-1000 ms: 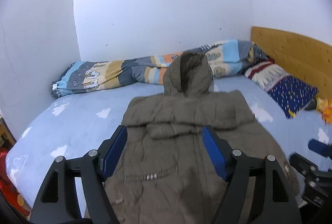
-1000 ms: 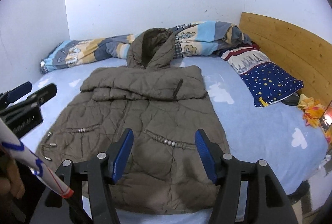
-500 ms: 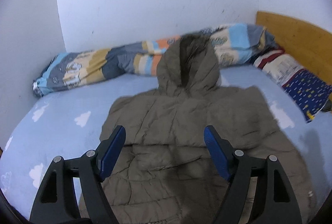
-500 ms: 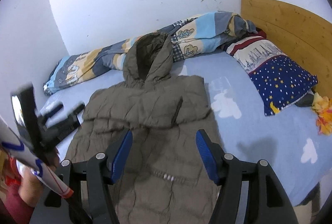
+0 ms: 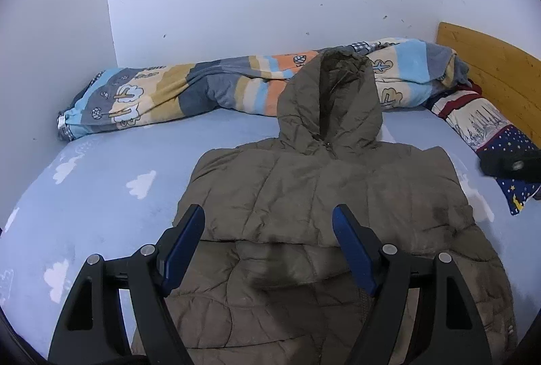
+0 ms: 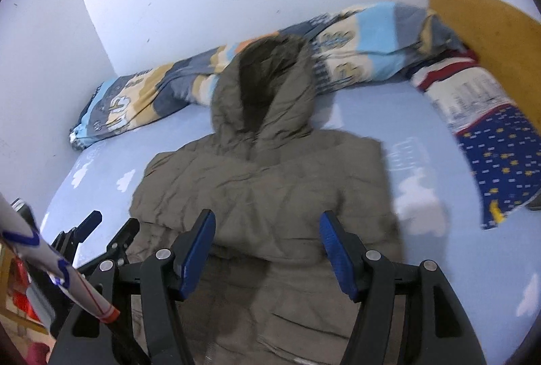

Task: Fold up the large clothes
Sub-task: 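Move both grippers over the folded jacket toward the hood, then grasp the brown jacket hood with the right gripper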

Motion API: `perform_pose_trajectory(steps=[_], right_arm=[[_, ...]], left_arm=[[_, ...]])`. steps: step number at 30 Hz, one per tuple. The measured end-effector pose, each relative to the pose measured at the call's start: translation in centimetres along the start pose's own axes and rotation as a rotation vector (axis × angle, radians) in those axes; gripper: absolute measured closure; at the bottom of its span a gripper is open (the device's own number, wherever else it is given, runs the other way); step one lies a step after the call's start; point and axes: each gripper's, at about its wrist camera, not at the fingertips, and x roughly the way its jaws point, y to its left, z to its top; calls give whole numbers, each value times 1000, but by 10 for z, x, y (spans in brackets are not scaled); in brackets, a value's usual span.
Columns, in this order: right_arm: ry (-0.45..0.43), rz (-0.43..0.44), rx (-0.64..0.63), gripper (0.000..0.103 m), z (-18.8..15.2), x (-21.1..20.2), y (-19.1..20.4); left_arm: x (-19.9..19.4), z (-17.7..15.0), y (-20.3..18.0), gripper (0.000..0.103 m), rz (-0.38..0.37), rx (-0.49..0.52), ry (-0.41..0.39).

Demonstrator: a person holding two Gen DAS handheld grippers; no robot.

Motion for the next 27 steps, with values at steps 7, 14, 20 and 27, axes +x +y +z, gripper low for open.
perform_pose_trajectory(steps=[7, 14, 20, 27], right_arm=[[65, 20, -1, 34, 14, 34, 18], [66, 19, -3, 34, 47, 33, 22], [-6, -22, 6, 34, 123, 42, 2], [-42, -72, 94, 34, 210, 107, -49]], left_arm=[[-2, 2, 7, 26, -13, -17, -4], [1, 0, 11, 26, -19, -28, 13], [2, -7, 14, 26, -29, 17, 14], [13, -15, 32, 26, -49, 50, 37]])
